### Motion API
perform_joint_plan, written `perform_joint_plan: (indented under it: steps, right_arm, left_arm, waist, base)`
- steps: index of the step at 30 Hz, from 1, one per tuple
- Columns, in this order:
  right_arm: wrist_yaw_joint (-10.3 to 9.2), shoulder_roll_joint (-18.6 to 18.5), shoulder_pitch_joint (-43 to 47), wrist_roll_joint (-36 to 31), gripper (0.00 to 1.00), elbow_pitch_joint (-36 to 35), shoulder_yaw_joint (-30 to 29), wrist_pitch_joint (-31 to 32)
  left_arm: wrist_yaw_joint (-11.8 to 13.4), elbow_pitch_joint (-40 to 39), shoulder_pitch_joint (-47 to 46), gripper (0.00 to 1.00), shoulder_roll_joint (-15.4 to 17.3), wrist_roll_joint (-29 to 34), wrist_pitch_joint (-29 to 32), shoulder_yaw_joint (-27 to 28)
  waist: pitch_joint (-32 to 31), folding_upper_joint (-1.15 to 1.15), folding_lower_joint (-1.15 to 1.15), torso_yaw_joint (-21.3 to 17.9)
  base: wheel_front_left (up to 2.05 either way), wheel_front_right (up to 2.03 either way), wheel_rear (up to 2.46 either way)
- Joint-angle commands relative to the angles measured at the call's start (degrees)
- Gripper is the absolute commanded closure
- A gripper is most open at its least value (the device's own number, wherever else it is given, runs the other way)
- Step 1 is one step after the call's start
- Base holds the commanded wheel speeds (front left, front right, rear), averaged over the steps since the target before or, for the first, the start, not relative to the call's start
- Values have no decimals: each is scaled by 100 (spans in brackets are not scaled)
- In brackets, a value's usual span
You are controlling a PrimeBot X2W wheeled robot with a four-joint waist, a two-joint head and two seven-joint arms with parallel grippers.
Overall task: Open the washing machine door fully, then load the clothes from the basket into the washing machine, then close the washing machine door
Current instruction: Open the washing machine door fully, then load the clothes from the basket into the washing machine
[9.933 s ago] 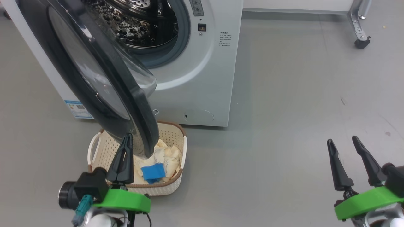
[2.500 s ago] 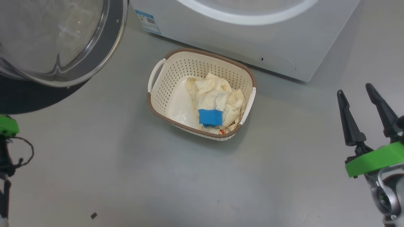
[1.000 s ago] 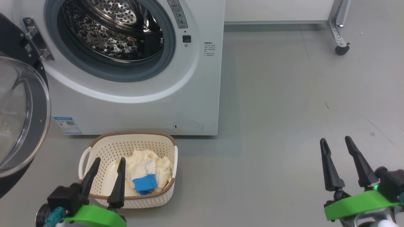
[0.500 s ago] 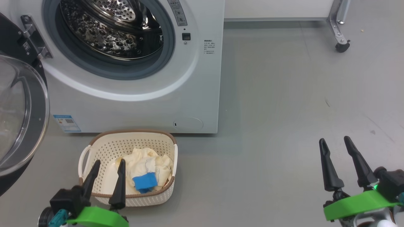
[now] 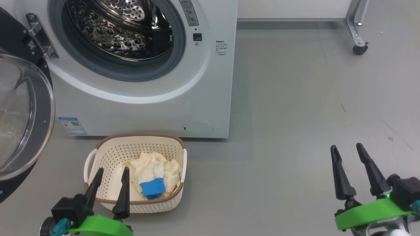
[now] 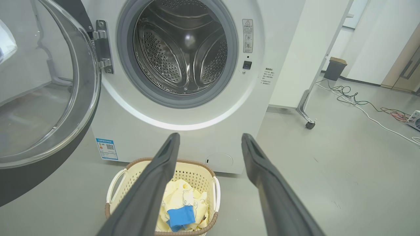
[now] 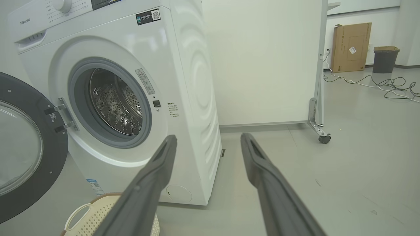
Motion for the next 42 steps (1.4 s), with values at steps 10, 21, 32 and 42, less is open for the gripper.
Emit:
perform_joint_plan:
  steps: [10, 21, 32, 42]
  right_arm:
    - [-16, -86, -200, -49, 0, -178, 56, 4]
    - [-16, -88, -197, -62, 0, -182, 54, 15]
    - [-16, -96, -196, -67, 0, -187, 42, 25]
    - [-16, -99, -201, -77, 0, -183, 43, 52]
  left_arm:
    - [4, -102, -269, 0, 127, -52, -87, 199]
    - [-1, -55, -267, 0, 120, -90, -107, 159]
    - [92, 38, -296, 0, 121, -48, -133, 116]
    - [118, 41, -318, 0, 101, -33, -181, 103]
  waist:
    - [23, 0, 0, 9]
    - [16, 0, 0, 33]
    - [34, 0, 0, 69]
    - [55, 0, 0, 74]
  base:
    - [0, 0, 0]
    - [0, 0, 0]
    - [0, 0, 0]
    - [0, 0, 0]
